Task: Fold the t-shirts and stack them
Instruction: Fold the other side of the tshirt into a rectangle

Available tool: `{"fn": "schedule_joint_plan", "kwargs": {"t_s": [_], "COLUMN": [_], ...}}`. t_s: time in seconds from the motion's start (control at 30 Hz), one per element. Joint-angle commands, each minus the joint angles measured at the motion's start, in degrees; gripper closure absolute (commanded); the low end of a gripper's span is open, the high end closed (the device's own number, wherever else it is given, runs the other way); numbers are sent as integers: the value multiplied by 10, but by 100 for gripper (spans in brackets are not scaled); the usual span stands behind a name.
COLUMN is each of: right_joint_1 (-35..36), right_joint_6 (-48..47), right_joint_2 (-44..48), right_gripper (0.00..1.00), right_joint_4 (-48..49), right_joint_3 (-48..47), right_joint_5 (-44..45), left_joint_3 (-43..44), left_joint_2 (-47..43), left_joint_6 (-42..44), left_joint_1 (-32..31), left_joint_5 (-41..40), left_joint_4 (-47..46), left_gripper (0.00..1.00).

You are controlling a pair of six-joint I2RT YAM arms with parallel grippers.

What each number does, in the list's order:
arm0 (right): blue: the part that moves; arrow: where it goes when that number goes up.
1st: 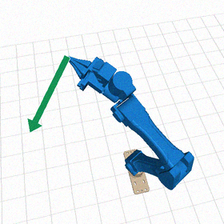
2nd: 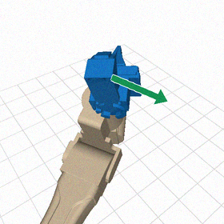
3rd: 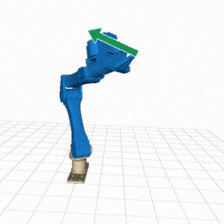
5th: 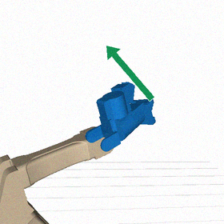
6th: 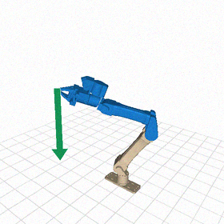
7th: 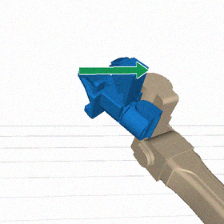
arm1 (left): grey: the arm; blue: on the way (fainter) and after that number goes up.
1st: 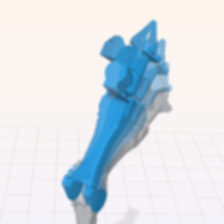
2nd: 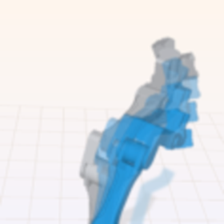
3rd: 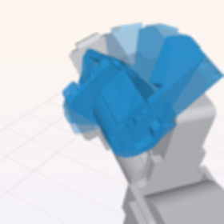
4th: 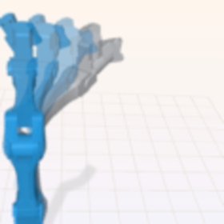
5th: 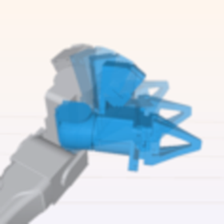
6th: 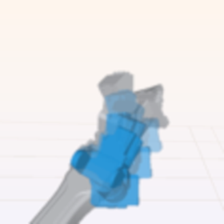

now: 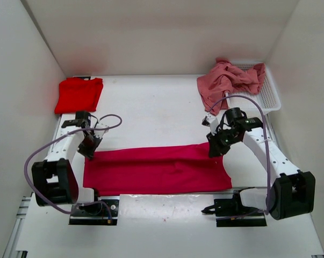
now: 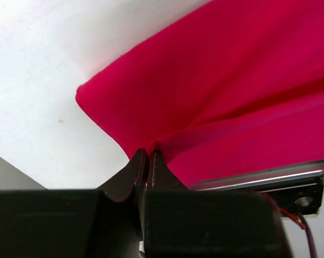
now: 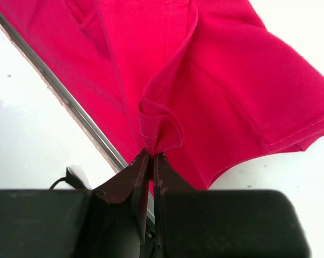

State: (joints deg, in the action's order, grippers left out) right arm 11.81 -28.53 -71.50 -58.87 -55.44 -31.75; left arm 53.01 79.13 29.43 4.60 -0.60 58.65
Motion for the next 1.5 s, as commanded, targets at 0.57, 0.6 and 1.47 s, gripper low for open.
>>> {"fn": "schedule_joint_plan", "kwargs": {"t_s": [0.57, 0.6, 1.47], "right_joint_1": [28, 28, 176], "right_joint_6": [-64, -62, 28], "right_joint_2": [21, 22, -196], "right_gripper": [53, 47, 35], "right_joint_4": [-62, -76, 191], "right_joint_3": [38, 38, -110], "right_joint_5": [23, 29, 143], "left_joint_3": [-81, -78, -70], "left_joint_2": [-55, -59, -33], "left_joint_6": [14, 14, -10], "left_joint_1": [-64, -64, 35], "left_joint_5": [-106, -110, -21], "left_joint_4": [-54, -50, -43], "left_gripper": [69, 56, 19]}}
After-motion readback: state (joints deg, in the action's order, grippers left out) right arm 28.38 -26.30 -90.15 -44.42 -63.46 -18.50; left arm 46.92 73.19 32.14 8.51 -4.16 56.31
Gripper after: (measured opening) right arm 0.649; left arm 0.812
